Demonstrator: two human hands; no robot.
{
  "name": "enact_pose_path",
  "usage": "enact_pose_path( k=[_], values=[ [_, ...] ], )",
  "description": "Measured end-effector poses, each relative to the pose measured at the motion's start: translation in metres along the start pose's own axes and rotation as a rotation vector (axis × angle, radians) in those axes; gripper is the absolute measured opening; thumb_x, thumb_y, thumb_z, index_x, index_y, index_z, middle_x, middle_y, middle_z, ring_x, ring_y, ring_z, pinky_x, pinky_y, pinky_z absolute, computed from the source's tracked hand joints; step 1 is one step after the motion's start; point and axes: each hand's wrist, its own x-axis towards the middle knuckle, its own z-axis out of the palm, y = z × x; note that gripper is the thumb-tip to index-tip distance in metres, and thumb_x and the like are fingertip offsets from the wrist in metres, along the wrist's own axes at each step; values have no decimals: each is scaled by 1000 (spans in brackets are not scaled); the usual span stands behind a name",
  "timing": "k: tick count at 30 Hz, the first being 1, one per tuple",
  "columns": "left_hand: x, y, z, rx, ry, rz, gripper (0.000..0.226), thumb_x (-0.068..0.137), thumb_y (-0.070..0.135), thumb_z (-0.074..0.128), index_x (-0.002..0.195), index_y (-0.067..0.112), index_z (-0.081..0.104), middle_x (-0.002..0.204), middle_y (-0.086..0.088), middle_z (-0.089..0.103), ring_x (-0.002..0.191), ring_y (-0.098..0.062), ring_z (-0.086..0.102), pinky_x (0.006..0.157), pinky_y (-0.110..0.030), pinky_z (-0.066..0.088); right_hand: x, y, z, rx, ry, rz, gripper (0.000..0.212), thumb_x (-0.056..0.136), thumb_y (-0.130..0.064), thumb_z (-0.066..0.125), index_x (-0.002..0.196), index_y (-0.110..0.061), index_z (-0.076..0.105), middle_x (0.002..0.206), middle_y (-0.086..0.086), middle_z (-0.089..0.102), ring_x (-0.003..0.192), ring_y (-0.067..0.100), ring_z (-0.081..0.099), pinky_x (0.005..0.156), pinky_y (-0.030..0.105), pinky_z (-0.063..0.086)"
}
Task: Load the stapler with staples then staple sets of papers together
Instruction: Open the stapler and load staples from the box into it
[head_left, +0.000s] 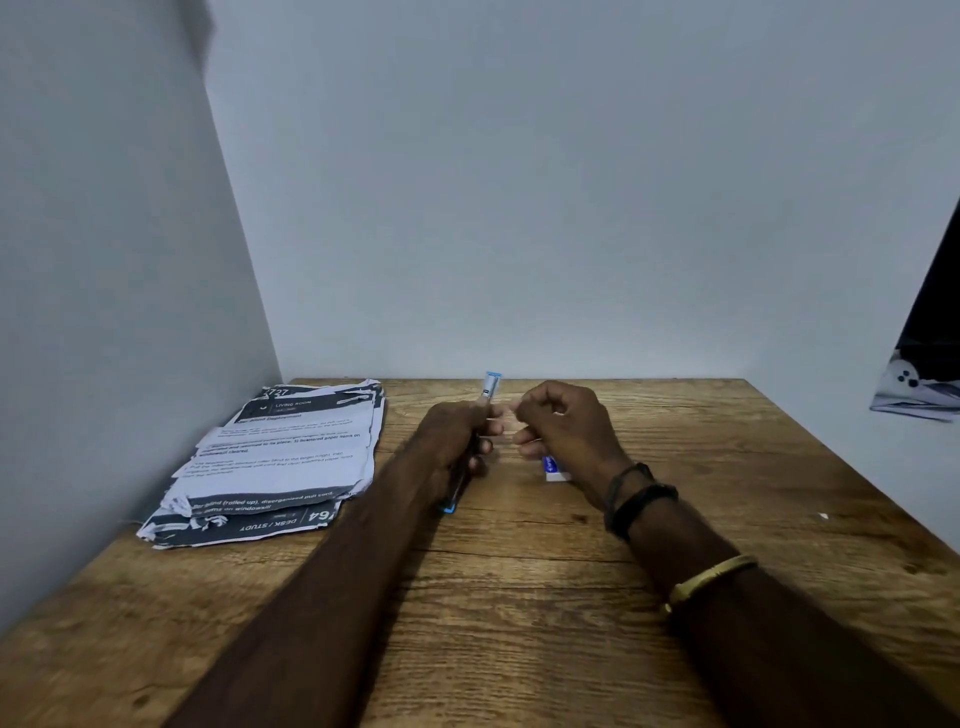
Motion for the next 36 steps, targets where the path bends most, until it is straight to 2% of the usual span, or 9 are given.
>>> enact_pose_path(
  k=[6,12,16,22,25,28,30,33,36],
  values=[
    [-12,5,9,298,-103,28,37,98,28,55,103,-5,71,62,-2,57,43,-13,40,42,-20,26,5,2,-8,117,57,71,14,97,-25,66,105,-13,66,94,16,72,66,26,71,59,37,59],
    [-16,5,7,500,-66,106,49,96,45,52,83,3,74,53,-2,53,38,-14,38,41,-20,28,4,-1,-9,111,32,49,11,93,-15,69,99,-6,69,79,12,73,60,21,68,54,32,57],
    [-19,6,9,520,-44,142,47,92,38,50,73,1,72,49,-7,50,36,-17,35,43,-22,26,2,-1,-9,102,24,45,7,89,-12,74,93,-6,70,74,12,73,57,20,67,53,31,57],
    [-17,5,11,550,-57,190,48,92,31,43,79,-5,73,57,-12,60,38,-18,41,41,-21,31,1,-3,-9,101,52,30,6,87,-9,74,90,-5,71,75,19,74,58,24,68,60,37,61],
    [-18,6,12,491,-76,163,50,88,30,39,97,-9,69,71,-19,71,42,-20,48,42,-22,33,1,-2,-10,113,66,40,4,87,-7,73,90,-6,71,71,19,73,60,28,71,58,34,60],
    [-19,6,13,396,-97,242,31,98,22,39,113,6,61,85,-22,70,46,-24,60,41,-21,37,1,-2,-13,130,90,77,4,87,-6,73,91,-5,71,73,21,74,61,30,72,56,31,59],
    [-20,7,14,373,-107,292,22,99,17,40,105,10,60,91,-26,64,54,-32,67,40,-20,39,2,-2,-15,130,111,88,4,88,-6,72,92,-5,71,75,20,75,61,27,72,57,31,60],
    [-20,8,14,356,-150,291,27,97,9,40,78,4,58,111,-27,66,64,-37,71,40,-20,41,4,-2,-17,133,147,100,4,89,-5,71,93,-4,71,80,20,76,60,24,72,59,33,61],
    [-19,6,14,298,-117,281,33,97,10,41,74,-4,60,95,-20,70,65,-36,70,42,-22,44,5,-3,-17,150,172,118,7,89,-6,71,96,-2,71,83,20,77,64,25,74,61,34,63]
  ],
)
